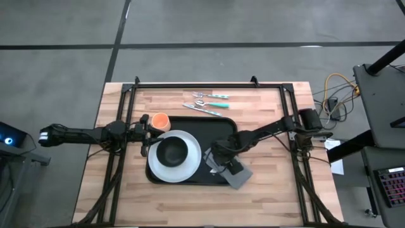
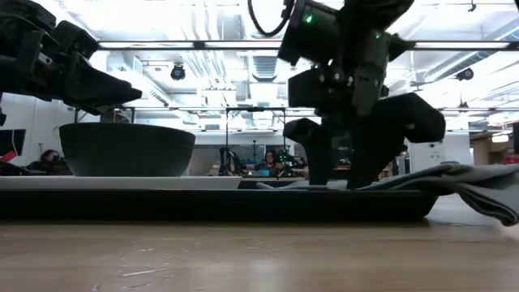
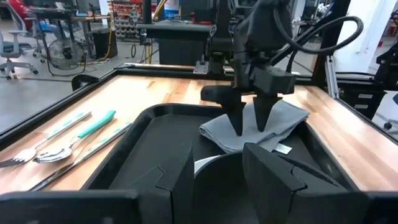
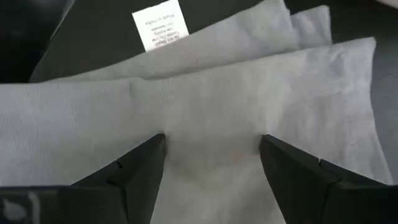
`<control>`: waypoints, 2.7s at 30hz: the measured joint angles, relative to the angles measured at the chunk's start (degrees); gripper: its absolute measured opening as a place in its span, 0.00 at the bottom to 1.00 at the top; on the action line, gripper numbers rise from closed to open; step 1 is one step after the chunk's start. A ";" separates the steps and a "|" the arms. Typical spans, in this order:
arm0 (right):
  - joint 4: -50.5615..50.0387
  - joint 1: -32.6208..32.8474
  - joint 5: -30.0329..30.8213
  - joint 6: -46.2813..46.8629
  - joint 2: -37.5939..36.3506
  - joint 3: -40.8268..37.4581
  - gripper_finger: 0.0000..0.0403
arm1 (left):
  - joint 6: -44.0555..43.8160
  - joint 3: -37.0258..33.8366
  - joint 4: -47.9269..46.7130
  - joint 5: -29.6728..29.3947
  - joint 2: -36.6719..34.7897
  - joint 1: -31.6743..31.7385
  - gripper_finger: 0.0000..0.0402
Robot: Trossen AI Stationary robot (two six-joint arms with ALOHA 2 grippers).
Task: Set up tray
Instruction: Put the gray napkin to the right of the white plate on the black serving tray, then put the blue fork on top of the gray napkin
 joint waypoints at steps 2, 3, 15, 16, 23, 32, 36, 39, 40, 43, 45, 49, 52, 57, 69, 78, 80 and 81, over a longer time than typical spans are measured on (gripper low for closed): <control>-0.09 -0.71 -0.40 0.47 0.61 0.40 0.62 | -0.02 -0.01 0.02 -0.01 0.10 0.01 0.29; -0.07 -1.10 -0.42 0.93 1.08 0.73 0.62 | 0.00 -0.02 0.02 0.02 0.10 -0.01 0.29; -0.09 -5.64 -0.50 16.01 2.55 2.71 0.59 | 0.00 -0.02 0.01 0.00 0.28 -0.01 0.29; -0.15 -5.86 -0.43 17.33 2.55 2.80 0.59 | -0.01 -0.02 0.02 -0.01 0.28 0.00 0.29; -0.49 -6.27 0.93 24.08 2.53 2.93 0.58 | 0.00 -0.02 0.02 0.02 0.30 -0.01 0.29; -3.19 -6.78 11.08 31.47 2.36 2.97 0.57 | 0.00 -0.02 0.02 0.01 0.62 0.00 0.29; -3.35 -7.23 11.33 33.75 2.35 2.95 0.57 | 0.00 0.00 0.02 0.00 0.62 -0.02 0.29; -3.31 -7.23 11.52 35.75 2.35 2.94 0.57 | 0.00 0.00 0.02 0.01 0.60 0.00 0.29; -3.28 -7.23 11.53 36.58 2.35 2.92 0.57 | 0.00 0.00 0.02 0.00 0.60 -0.01 0.29; -3.24 -7.23 11.56 38.85 2.35 2.91 0.57 | -0.01 -0.02 0.01 0.00 0.60 0.00 0.29; -3.00 -7.23 11.66 39.40 2.35 2.87 0.57 | -0.01 -0.02 0.02 -0.01 0.60 0.01 0.29; -1.77 -7.28 13.38 39.86 2.46 3.10 0.57 | 0.00 0.00 0.02 -0.01 0.62 0.01 0.29; -1.64 -7.55 13.97 39.87 2.58 3.85 0.57 | -0.02 -0.02 0.02 0.00 0.62 -0.01 0.29; -1.77 -7.67 14.68 39.64 2.59 4.69 0.57 | -0.01 0.00 0.02 0.02 0.62 0.00 0.29; -4.80 -7.45 13.87 33.00 1.69 9.66 0.57 | 0.00 0.02 0.01 0.01 0.60 0.00 0.29; 0.16 -9.72 9.71 24.58 0.94 9.58 0.57 | 0.00 0.02 0.02 -0.01 0.62 0.00 0.29; 0.15 -10.72 9.69 23.29 0.90 9.55 0.57 | -0.01 0.00 0.02 0.00 0.64 0.00 0.29; 0.18 -11.24 9.57 22.76 0.83 9.55 0.57 | -0.01 -0.02 0.01 0.02 0.67 0.01 0.29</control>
